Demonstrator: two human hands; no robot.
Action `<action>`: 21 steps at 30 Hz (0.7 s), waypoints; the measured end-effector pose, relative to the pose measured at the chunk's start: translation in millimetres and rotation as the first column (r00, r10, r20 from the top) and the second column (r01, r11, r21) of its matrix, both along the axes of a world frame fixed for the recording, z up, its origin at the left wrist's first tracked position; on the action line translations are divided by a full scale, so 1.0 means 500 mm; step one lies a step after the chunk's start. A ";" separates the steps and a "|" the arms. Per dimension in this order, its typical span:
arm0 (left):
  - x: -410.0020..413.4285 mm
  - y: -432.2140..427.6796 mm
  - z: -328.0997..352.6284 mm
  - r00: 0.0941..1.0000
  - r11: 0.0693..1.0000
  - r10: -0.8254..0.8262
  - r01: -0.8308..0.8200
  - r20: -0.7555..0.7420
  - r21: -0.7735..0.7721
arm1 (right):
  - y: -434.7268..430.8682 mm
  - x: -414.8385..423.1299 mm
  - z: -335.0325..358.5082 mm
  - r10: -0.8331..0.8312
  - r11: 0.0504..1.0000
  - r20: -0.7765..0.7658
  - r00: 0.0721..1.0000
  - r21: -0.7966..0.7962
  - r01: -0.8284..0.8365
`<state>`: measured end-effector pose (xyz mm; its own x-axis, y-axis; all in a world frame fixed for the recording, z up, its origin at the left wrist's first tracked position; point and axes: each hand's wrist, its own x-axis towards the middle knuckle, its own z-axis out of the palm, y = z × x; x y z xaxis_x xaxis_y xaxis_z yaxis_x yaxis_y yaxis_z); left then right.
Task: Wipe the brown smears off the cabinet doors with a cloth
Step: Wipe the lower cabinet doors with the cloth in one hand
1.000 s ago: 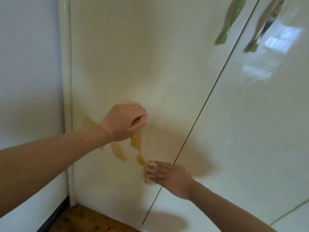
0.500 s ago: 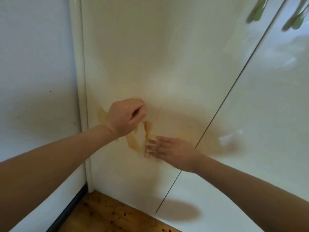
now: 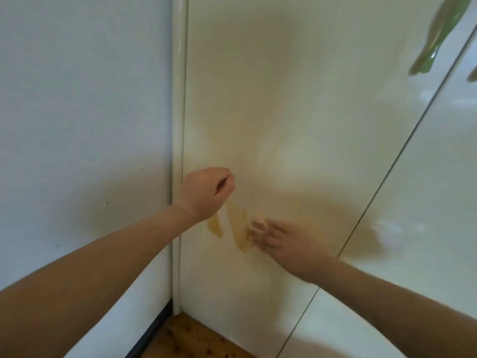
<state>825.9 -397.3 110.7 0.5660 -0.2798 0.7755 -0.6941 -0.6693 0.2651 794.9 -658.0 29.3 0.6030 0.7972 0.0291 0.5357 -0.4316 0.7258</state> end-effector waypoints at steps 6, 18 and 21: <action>0.023 0.035 0.028 0.981 0.987 0.080 -0.102 -0.174 -0.123 | 0.116 0.045 0.189 -0.118 0.879 0.392 0.912 0.469 -0.088; 0.027 0.081 0.023 0.960 0.989 0.127 -0.141 -0.250 -0.041 | 0.160 0.109 0.252 -0.050 0.890 0.355 0.934 0.440 -0.119; 0.038 0.075 0.021 0.969 0.991 0.127 -0.133 -0.212 -0.015 | 0.217 0.125 0.115 -0.044 0.953 0.291 0.956 0.299 -0.047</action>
<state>844.8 -359.7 121.1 0.7472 -0.1723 0.6419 -0.5283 -0.7400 0.4163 857.4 -549.3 86.7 0.5304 0.7242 0.4407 0.3212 -0.6527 0.6861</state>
